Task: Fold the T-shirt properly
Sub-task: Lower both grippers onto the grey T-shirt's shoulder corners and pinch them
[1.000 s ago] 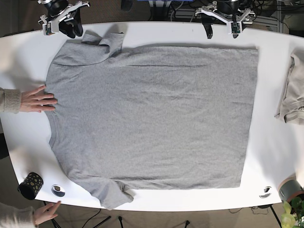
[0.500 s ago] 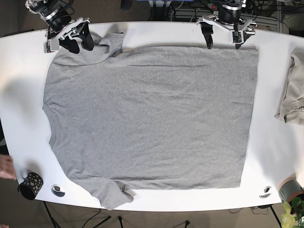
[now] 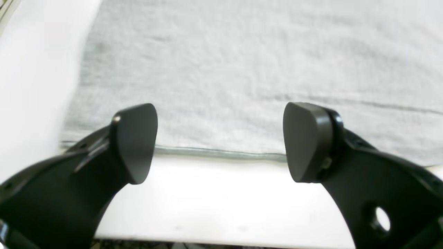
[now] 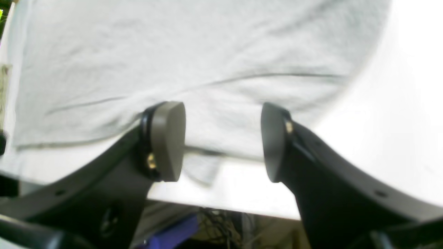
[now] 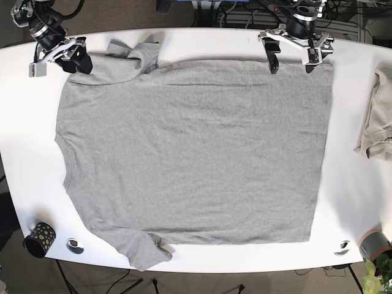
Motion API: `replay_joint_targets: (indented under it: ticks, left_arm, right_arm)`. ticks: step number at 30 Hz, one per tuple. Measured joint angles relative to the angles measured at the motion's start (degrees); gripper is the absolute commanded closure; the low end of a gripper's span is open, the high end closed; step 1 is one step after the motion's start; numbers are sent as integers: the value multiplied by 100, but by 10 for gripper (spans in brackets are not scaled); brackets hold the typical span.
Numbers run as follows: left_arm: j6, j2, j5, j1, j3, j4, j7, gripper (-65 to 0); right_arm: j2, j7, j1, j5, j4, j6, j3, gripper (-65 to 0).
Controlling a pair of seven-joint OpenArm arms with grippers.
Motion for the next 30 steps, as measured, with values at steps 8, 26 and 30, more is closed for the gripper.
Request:
replay_joint_targets:
  ticks: [8,26,30]
  left_arm:
    - [42,-424,-678,2,-13,-63,17,-532]
    - [50,-560,-1727,-251,-796,-74,-22,-532]
    - [46,-529,-1954,-223,-920,-81,35,-532]
  right_arm:
    - [203,-323,308,-35,-968,256,271,-336]
    - [234,-317,581,74,-1910,267,-37,-335]
    - [94,-299,570,188,-1843,297,-295,-335]
